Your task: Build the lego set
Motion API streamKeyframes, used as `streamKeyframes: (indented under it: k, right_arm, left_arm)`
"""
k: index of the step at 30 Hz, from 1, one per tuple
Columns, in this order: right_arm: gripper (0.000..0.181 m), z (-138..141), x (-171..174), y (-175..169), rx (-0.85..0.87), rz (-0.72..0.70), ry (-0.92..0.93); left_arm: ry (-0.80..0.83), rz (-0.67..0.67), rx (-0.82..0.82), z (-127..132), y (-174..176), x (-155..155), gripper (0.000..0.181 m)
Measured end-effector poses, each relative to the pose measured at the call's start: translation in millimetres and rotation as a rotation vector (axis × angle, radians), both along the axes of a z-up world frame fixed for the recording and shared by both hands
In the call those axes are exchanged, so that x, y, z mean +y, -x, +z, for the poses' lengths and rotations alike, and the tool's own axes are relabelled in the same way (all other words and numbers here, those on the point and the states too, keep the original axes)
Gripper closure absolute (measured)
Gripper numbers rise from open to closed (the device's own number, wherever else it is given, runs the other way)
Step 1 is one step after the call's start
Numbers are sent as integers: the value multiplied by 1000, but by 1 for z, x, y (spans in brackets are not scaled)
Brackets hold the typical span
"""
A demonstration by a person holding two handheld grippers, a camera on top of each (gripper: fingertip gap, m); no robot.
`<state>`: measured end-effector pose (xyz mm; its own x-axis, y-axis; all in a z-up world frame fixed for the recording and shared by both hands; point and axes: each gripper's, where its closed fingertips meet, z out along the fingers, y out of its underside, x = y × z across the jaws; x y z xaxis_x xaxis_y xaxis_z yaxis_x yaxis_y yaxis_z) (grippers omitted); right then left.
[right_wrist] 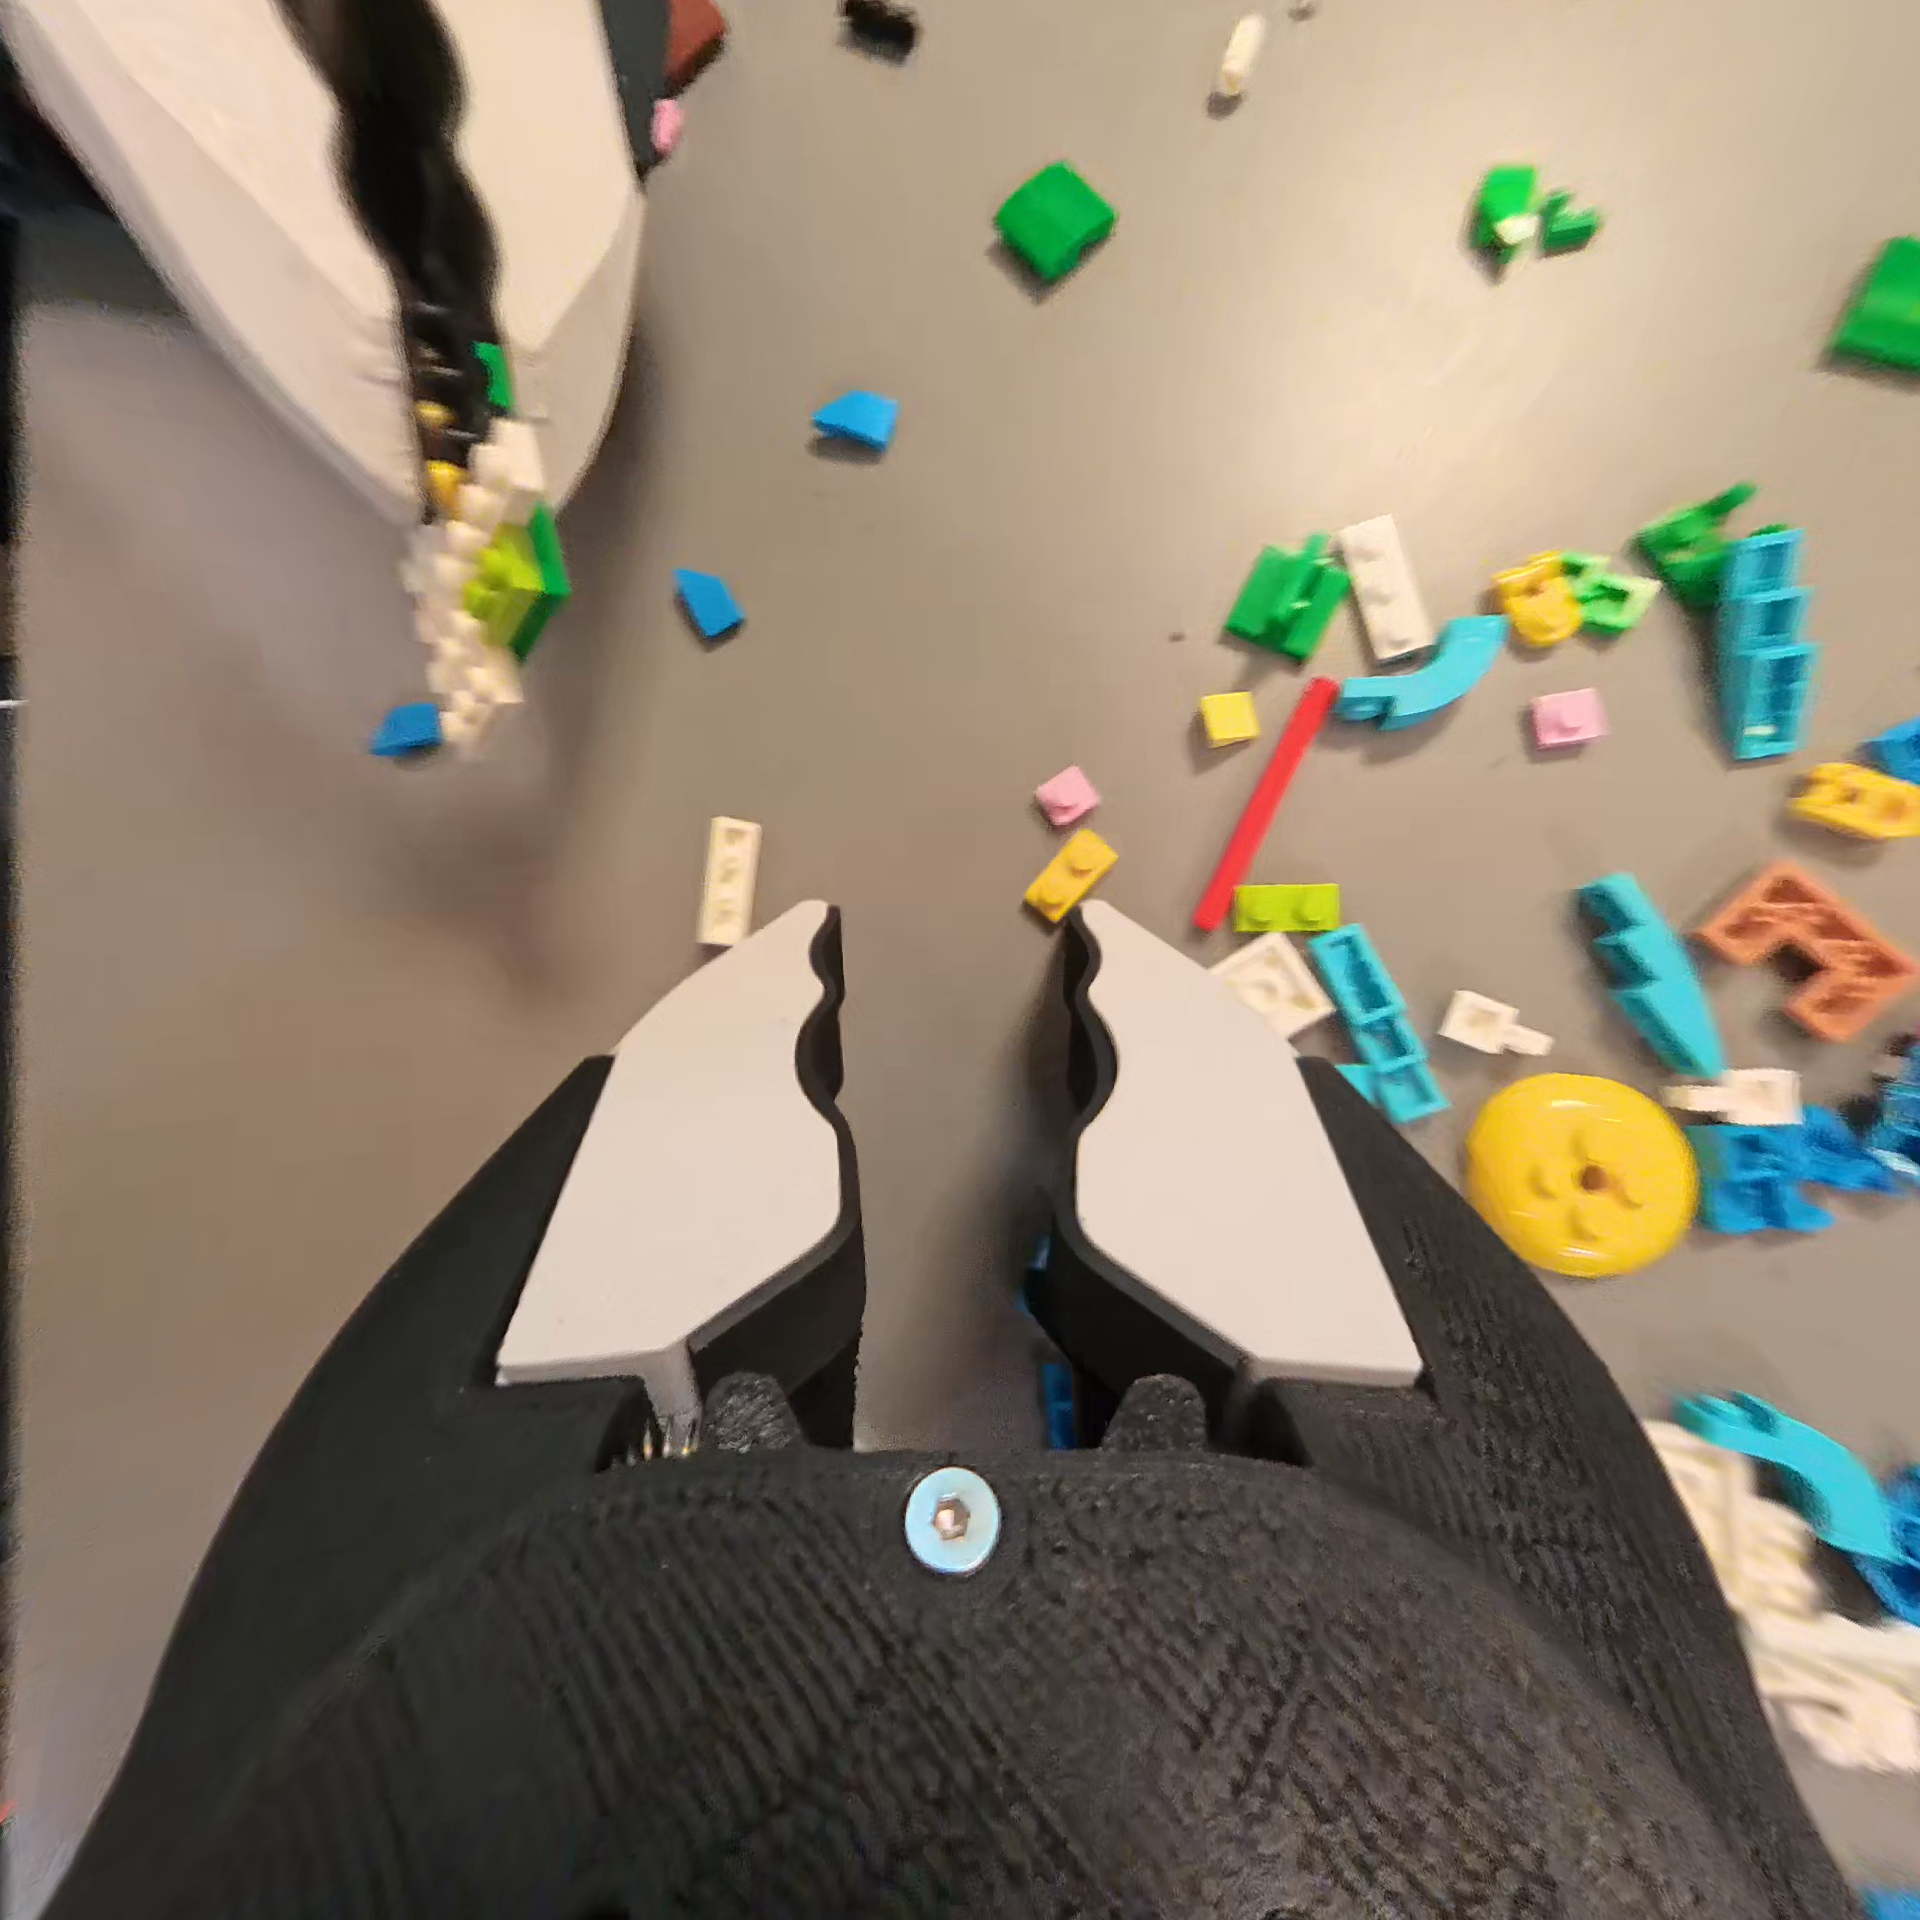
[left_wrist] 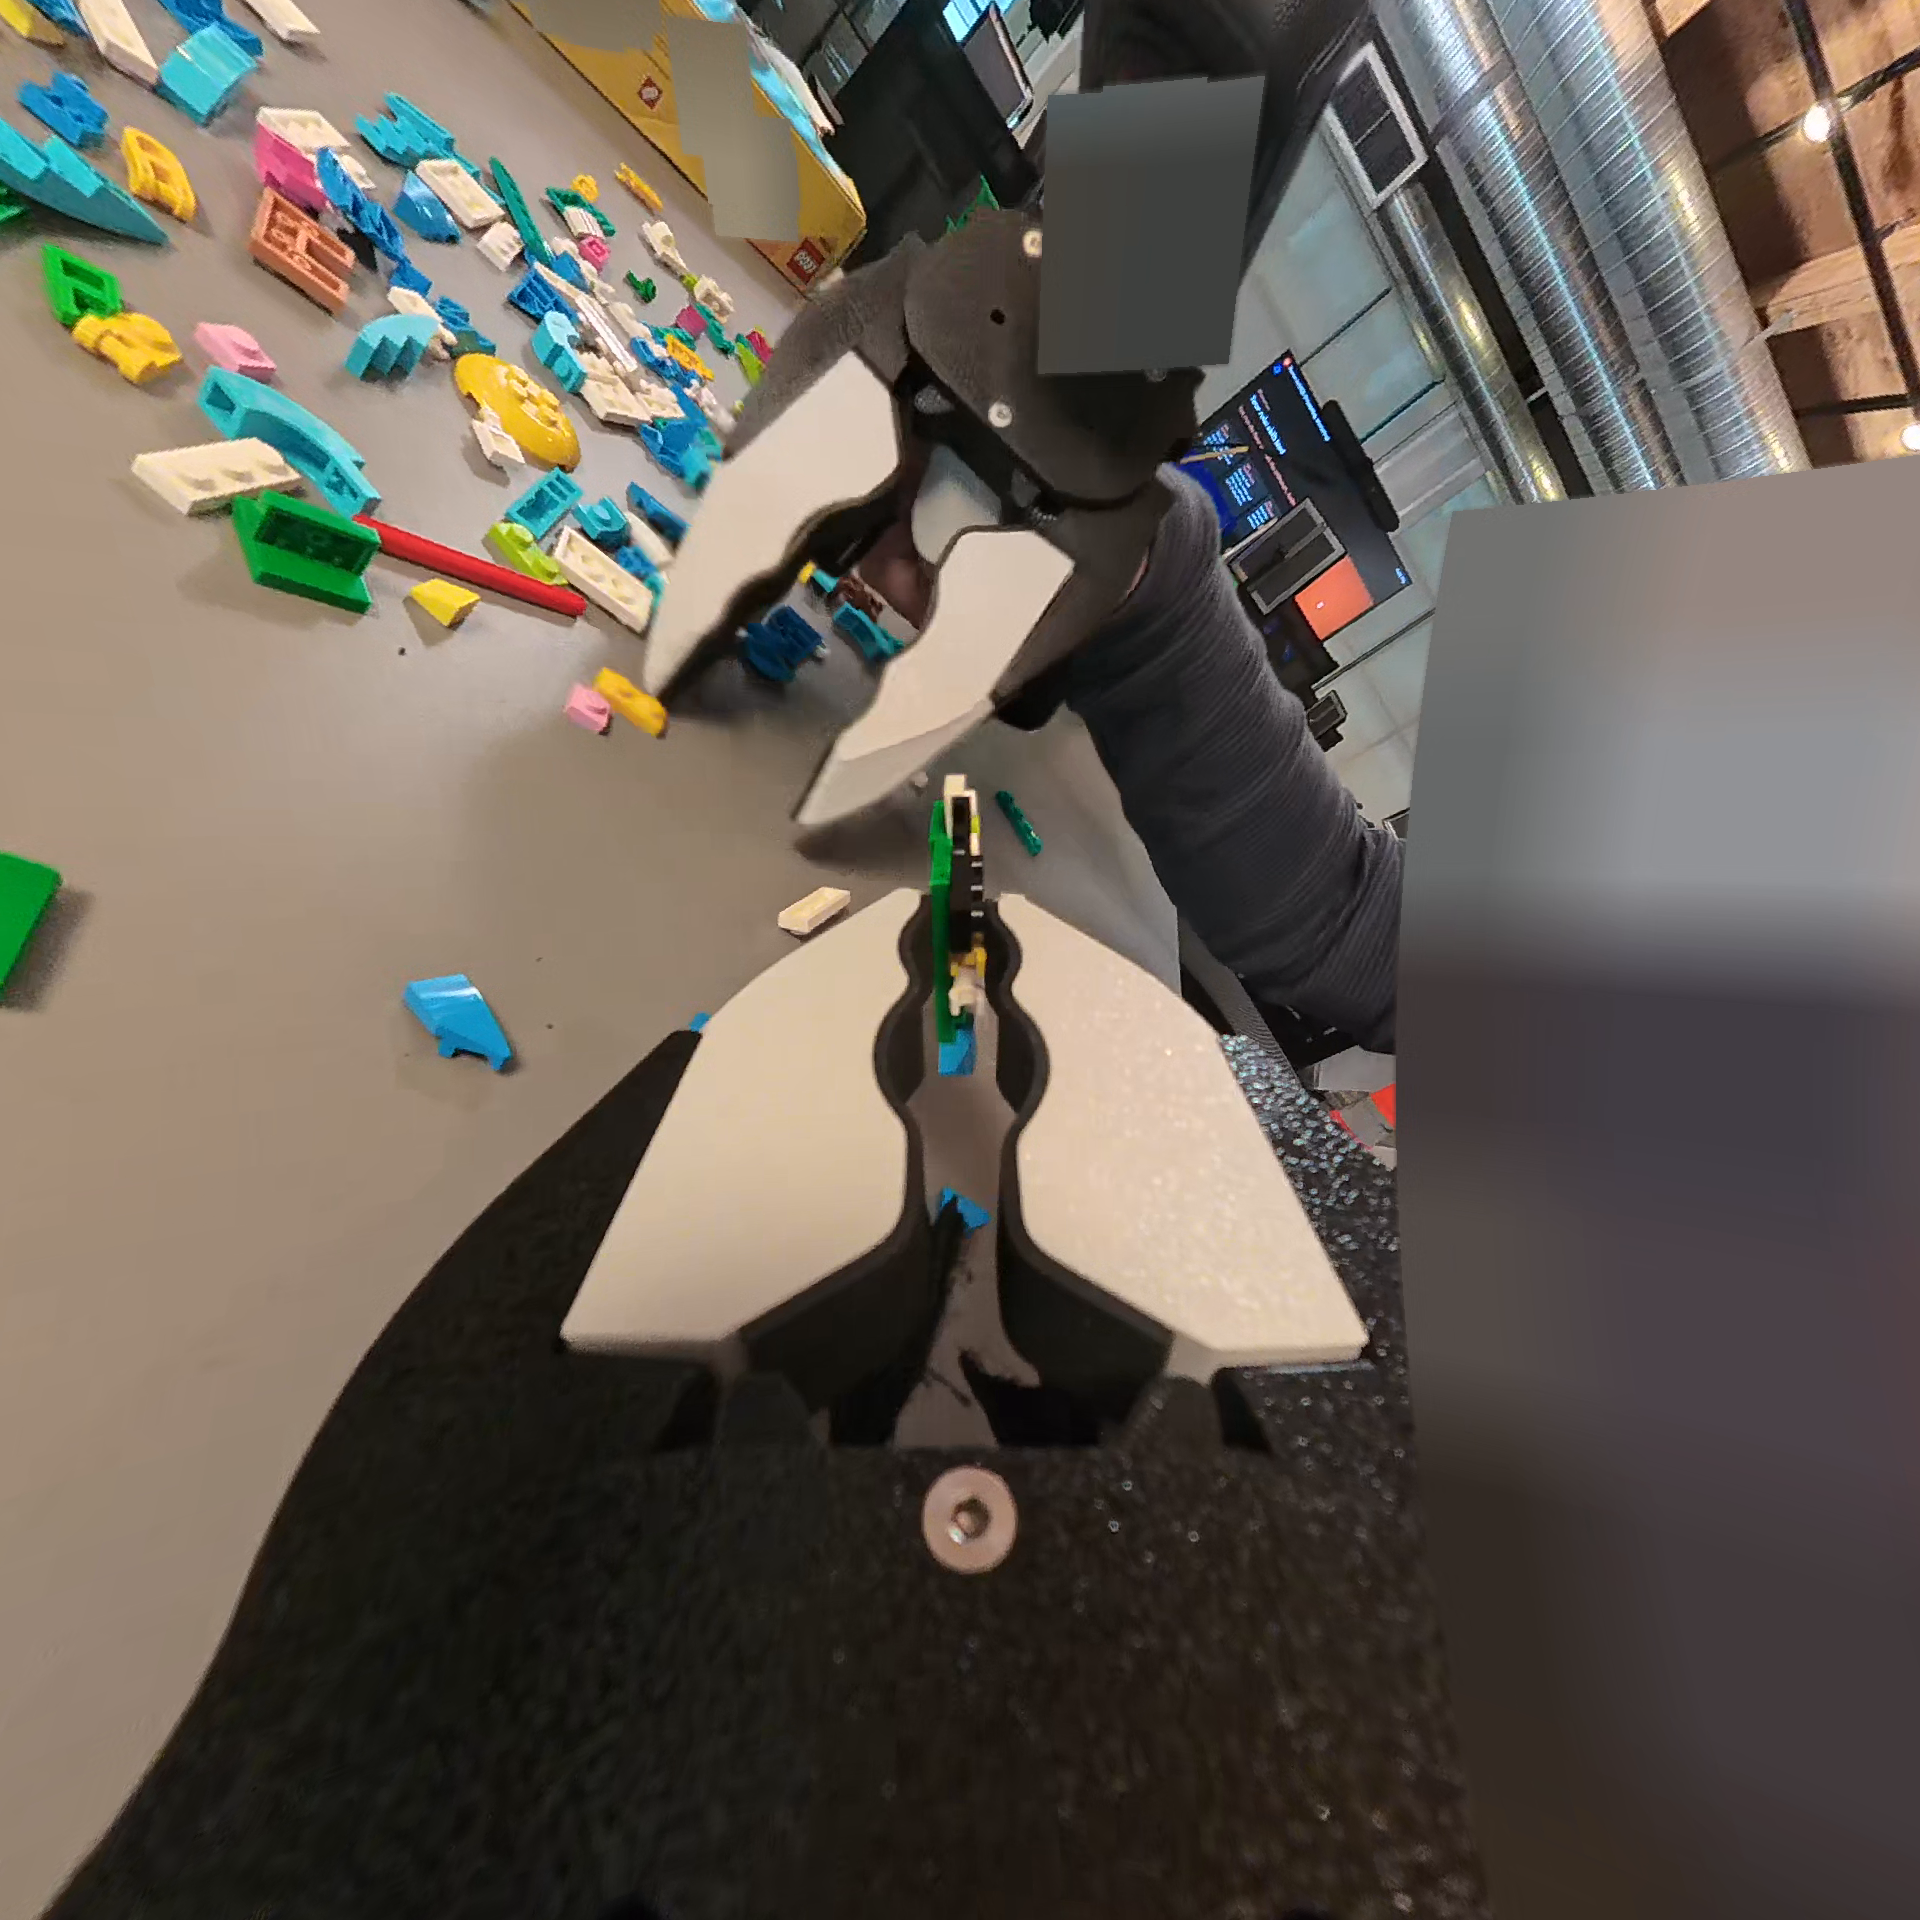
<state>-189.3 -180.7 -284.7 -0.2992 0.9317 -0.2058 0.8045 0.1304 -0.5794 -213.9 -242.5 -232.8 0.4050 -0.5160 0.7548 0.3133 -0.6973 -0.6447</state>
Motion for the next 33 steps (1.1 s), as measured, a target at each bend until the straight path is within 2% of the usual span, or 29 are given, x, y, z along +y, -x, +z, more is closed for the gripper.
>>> streamKeyframes:
  k: [3,9,13,21,28,33]
  right_arm:
    - [142,1,-8,-5,-26,38,44]
    - [147,9,10,9,116,0,-110]
    - [147,5,16,9,117,79,-220]
    - [153,-3,14,11,73,196,-234]
    - [166,-4,13,13,87,191,-232]
    - [167,-2,13,12,137,170,-276]
  left_arm:
    - [2,2,-6,0,1,0,173]
    - [6,0,-14,0,1,1,173]
    - [12,-9,-19,0,0,0,173]
    - [29,-32,-35,0,-2,-2,173]
    - [45,-35,-33,-2,-2,-1,173]
    - [47,-29,-36,-2,-1,-1,173]
